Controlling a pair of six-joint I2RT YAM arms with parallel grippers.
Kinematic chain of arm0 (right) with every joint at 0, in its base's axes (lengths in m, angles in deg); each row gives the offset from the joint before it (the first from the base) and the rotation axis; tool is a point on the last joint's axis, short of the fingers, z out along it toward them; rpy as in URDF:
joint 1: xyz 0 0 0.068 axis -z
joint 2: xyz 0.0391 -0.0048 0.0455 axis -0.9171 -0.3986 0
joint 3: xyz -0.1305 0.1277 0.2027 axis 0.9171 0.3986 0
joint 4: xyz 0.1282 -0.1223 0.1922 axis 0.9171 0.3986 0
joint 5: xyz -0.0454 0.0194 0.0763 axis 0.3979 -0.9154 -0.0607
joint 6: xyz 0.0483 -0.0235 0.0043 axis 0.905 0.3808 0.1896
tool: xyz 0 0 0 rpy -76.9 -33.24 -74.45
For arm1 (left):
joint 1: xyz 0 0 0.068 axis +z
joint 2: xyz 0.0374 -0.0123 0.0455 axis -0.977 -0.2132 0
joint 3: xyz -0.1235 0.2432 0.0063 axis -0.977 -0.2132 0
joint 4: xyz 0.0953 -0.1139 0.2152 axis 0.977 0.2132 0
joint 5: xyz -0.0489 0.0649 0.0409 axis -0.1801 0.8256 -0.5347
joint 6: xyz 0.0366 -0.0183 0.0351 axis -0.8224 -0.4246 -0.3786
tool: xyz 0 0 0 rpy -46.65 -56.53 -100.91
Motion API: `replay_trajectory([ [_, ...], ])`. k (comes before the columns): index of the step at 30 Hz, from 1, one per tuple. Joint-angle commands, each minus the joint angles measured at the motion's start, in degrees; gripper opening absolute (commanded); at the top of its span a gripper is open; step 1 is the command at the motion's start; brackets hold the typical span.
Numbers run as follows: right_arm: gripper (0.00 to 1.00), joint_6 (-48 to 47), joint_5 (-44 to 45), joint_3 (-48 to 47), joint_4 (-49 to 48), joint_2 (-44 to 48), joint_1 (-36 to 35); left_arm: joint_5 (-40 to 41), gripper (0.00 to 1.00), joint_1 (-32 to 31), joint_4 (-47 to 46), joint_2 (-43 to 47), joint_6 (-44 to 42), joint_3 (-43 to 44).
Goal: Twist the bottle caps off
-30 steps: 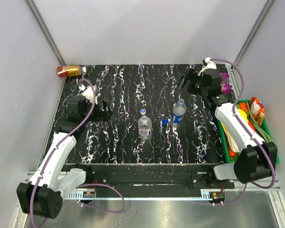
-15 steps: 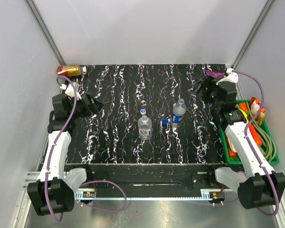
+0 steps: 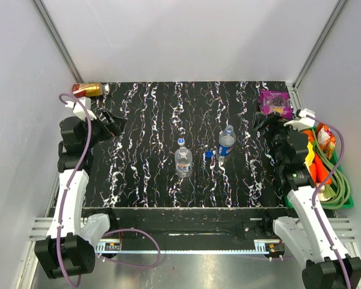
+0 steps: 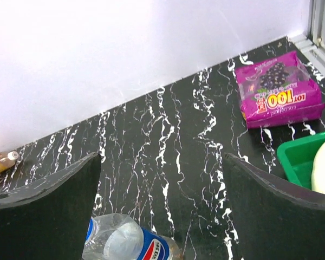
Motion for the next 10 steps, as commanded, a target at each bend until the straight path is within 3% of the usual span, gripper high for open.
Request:
replay_trajectory([
  [1, 0.95, -4.5, -0.1, 6.1, -14.2, 4.2, 0.2, 5.1, 0.99, 0.3, -8.8, 3.9, 0.7, 2.7],
  [10, 0.97, -9.4, -1.2, 8.7, -15.2, 2.6, 0.2, 4.5, 0.99, 0.4, -13.2, 6.1, -2.9, 1.9],
])
